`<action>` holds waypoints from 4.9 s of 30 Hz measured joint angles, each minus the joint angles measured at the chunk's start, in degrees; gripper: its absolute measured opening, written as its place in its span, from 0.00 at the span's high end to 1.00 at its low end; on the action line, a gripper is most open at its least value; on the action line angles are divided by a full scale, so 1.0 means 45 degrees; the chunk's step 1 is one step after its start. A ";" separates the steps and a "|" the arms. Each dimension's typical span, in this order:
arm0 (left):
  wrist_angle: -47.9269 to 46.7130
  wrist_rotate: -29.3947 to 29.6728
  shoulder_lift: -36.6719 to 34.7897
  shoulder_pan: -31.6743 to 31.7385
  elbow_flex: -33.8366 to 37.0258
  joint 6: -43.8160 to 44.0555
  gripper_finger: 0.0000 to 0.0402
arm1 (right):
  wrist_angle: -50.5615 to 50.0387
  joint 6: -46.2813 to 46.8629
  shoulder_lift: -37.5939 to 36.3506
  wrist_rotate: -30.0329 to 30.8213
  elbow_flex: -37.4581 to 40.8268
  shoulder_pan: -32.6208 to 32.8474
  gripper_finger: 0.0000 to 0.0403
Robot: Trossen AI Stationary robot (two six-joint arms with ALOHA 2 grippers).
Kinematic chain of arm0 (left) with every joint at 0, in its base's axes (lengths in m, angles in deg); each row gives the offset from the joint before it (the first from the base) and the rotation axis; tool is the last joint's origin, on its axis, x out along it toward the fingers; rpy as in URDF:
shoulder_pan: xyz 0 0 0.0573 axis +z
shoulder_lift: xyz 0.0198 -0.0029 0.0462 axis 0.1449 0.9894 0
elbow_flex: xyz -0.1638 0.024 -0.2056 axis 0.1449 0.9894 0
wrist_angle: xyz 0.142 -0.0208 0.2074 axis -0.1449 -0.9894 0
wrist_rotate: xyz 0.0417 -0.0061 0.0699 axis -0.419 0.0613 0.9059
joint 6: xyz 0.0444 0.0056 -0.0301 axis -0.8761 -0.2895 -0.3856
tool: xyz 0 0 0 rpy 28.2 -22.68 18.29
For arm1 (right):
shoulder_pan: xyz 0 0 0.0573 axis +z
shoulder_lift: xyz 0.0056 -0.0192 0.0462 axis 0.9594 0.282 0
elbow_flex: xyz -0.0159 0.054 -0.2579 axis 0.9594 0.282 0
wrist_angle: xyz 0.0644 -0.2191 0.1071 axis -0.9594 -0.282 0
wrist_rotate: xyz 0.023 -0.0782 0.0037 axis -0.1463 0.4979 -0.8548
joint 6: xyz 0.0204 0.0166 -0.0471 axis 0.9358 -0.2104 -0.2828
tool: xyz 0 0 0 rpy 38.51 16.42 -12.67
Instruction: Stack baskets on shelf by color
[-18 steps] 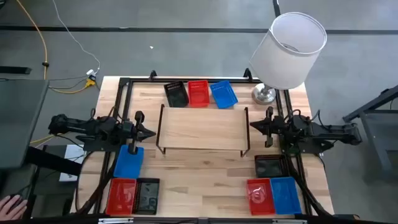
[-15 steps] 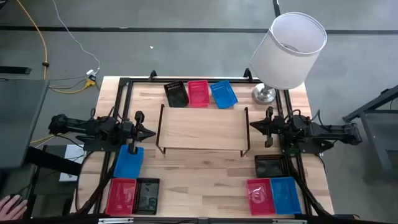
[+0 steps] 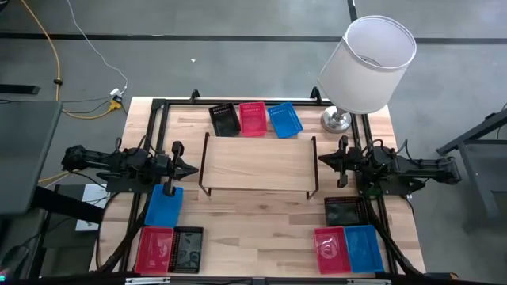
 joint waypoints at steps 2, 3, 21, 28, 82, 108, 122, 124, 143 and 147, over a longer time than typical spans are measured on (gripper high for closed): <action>0.0005 0.0000 -0.0004 -0.0002 0.0000 -0.0002 0.99 | 0.0001 0.0001 0.0002 0.0002 0.0000 0.0004 1.00; 0.0004 0.0000 -0.0004 0.0003 0.0000 -0.0002 0.99 | 0.0000 -0.0001 0.0002 0.0001 0.0001 0.0002 1.00; 0.0005 0.0000 0.0000 -0.0002 0.0000 -0.0002 0.99 | 0.0002 -0.0004 -0.0003 0.0002 0.0004 0.0004 1.00; 0.0004 0.0000 -0.0003 0.0002 0.0000 -0.0001 0.99 | -0.0002 -0.0004 0.0000 -0.0003 0.0003 -0.0001 1.00; 0.0000 0.0000 -0.0003 0.0001 0.0000 -0.0001 0.99 | -0.0002 -0.0001 0.0002 0.0000 0.0003 0.0001 1.00; 0.0000 0.0003 -0.0001 -0.0002 0.0000 -0.0002 0.99 | 0.0003 0.0001 -0.0003 -0.0003 0.0000 0.0004 1.00; 0.0000 0.0000 -0.0004 0.0002 0.0000 0.0002 0.99 | 0.0000 -0.0279 0.0000 0.0001 0.0002 0.0001 1.00; 0.0005 0.0002 -0.0001 0.0002 0.0000 0.0000 0.99 | -0.0002 -0.0215 0.0002 -0.0001 0.0000 0.0004 1.00; 0.0000 0.0000 0.0000 -0.0002 0.0000 -0.0002 0.99 | 0.5082 0.1711 0.0005 -0.1942 -0.0348 0.0004 1.00; 0.0000 0.0000 -0.0001 -0.0002 0.0000 -0.0002 0.99 | 0.4710 0.2005 0.0339 -0.2827 -0.1404 0.0135 1.00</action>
